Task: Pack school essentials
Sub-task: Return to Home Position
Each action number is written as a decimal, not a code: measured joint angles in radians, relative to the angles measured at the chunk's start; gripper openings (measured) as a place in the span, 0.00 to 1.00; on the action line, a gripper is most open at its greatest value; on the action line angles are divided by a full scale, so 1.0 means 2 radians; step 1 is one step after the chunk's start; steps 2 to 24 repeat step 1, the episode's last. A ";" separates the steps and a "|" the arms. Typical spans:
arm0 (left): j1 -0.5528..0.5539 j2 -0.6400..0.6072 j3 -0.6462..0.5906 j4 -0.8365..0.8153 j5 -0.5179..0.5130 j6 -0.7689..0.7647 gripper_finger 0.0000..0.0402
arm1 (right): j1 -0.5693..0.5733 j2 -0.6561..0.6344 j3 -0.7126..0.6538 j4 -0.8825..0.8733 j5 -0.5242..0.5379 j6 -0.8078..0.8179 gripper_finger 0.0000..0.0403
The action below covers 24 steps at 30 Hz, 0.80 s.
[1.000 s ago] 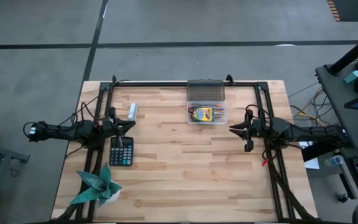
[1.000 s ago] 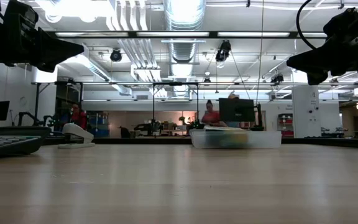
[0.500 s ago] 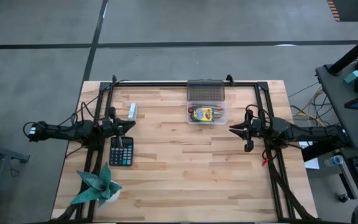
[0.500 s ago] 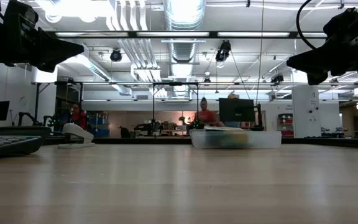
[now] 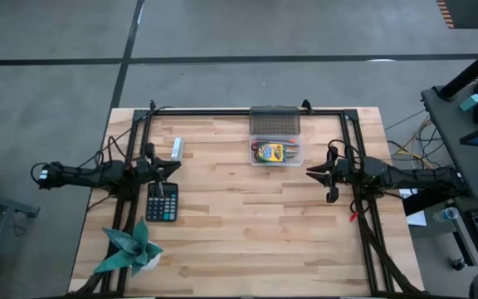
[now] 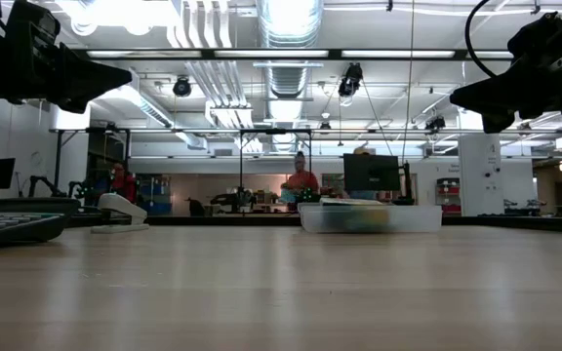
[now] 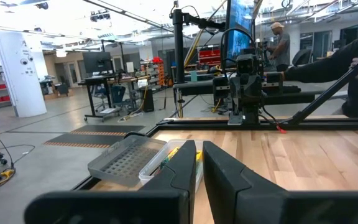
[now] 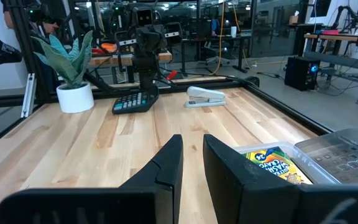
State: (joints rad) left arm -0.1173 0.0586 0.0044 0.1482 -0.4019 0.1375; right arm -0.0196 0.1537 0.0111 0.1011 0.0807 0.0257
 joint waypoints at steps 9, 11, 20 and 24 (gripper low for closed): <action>0.000 0.000 0.000 0.000 0.000 0.000 0.03 | 0.000 0.000 0.000 0.000 0.000 0.000 0.13; 0.000 0.000 0.000 0.000 0.000 0.000 0.03 | 0.000 0.000 0.000 0.000 0.000 0.000 0.13; 0.000 0.000 0.000 0.000 0.000 0.000 0.03 | 0.000 0.000 0.000 0.000 0.000 0.000 0.13; 0.000 0.000 0.000 0.000 0.000 0.000 0.03 | 0.000 0.000 0.000 0.000 0.000 0.000 0.13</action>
